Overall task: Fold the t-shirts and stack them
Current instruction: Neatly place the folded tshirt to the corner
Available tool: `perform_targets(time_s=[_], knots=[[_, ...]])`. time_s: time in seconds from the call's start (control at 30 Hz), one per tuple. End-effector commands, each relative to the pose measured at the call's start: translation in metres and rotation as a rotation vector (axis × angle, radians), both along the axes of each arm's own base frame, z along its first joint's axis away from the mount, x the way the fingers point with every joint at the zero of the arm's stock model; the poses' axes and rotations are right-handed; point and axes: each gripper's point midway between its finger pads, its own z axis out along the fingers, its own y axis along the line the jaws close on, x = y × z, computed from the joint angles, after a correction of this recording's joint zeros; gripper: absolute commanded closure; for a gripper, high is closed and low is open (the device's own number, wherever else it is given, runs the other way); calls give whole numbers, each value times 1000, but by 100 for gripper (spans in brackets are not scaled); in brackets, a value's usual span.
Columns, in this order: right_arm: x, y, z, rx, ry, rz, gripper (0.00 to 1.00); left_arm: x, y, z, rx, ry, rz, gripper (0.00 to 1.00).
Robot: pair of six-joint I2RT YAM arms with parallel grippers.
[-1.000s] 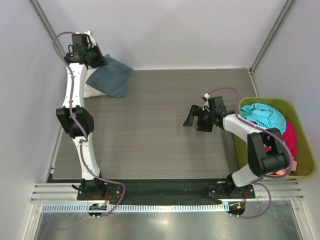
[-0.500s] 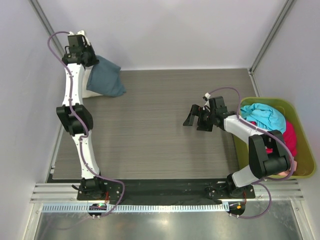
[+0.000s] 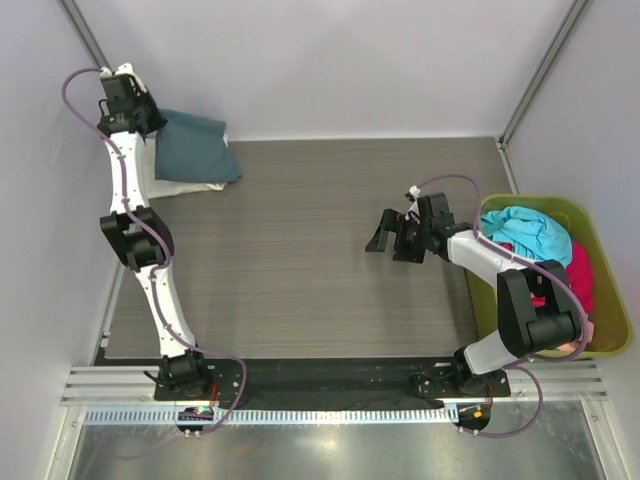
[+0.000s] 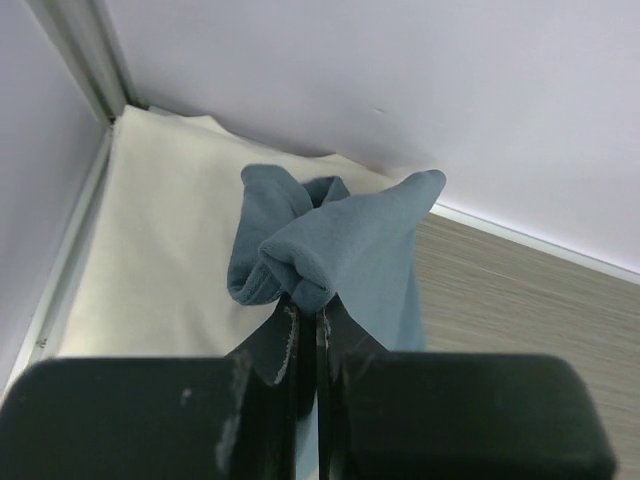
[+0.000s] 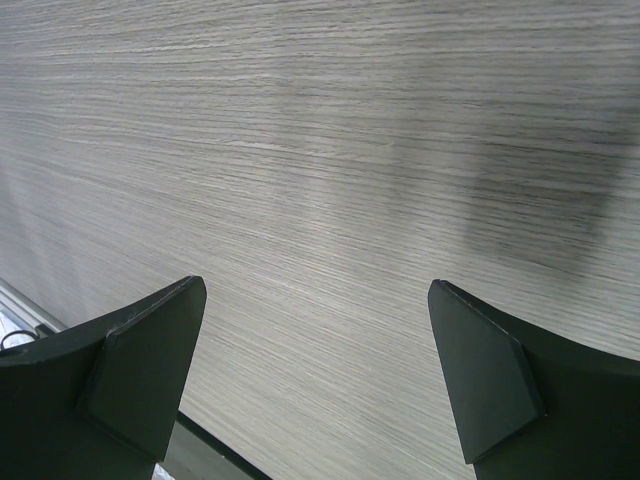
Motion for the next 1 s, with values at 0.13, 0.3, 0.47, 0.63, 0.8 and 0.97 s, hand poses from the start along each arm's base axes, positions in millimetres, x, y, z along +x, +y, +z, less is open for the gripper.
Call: perform_targets(time_s=[0.13,0.3,0.47,0.63,0.8,0.97], knots=[[4,9,9,33,-39,17,0,24,30,26,40,-154,4,100],[3,10,2,25,-20,19,0,42,44,19,46,-217,22,100],[5,10,-7,16,1,22,0,55,82,25,104,-319,142,100],[6,12,-14,16,30,27,0,42,144,-22,170,-225,422,4],[8,14,-15,14,32,32,0,38,125,-12,92,-210,425,0],[9,12,-10,5,11,30,0,21,101,4,43,-188,438,0]])
